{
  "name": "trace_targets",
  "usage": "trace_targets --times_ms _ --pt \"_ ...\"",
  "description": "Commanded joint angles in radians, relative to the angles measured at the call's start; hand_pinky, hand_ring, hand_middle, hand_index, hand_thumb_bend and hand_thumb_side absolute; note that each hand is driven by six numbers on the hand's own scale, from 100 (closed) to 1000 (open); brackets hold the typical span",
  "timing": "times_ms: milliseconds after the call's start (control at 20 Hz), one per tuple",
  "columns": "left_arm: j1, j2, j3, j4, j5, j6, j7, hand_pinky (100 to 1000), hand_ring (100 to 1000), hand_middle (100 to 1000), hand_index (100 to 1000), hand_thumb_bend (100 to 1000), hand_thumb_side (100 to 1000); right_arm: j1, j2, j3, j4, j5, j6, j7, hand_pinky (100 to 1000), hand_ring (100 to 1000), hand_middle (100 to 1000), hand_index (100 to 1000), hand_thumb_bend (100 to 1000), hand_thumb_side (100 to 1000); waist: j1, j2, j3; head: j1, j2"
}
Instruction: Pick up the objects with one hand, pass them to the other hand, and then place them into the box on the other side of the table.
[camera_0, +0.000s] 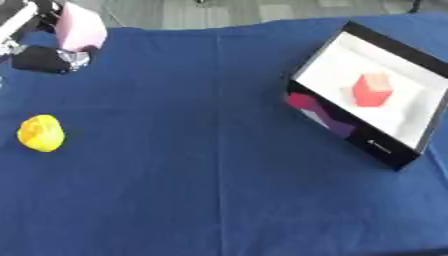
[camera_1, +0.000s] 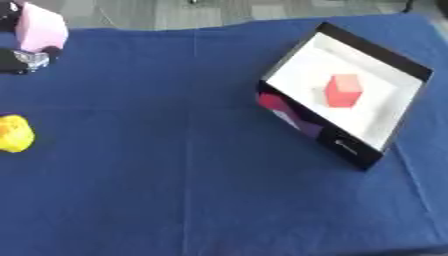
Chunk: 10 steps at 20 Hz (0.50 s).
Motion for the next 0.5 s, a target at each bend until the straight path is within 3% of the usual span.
trace_targets --times_ms 50,500 --pt "0.016 -0.047 0.017 -0.039 0.018 -0.03 0.033 782 712 672 547 100 350 -0.034 -0.024 0.025 -0.004 0.05 -0.009 0.039 977 1000 1000 1000 100 389 -0.014 -0.042 -0.003 -0.011 0.006" --pt "0.074 -0.158 0.001 -0.025 0.018 -0.124 0.112 793 718 672 547 100 387 -0.097 0.015 0.112 0.015 0.179 -0.02 0.098 968 1000 1000 1000 100 198 -0.015 -0.05 -0.013 -0.029 0.006"
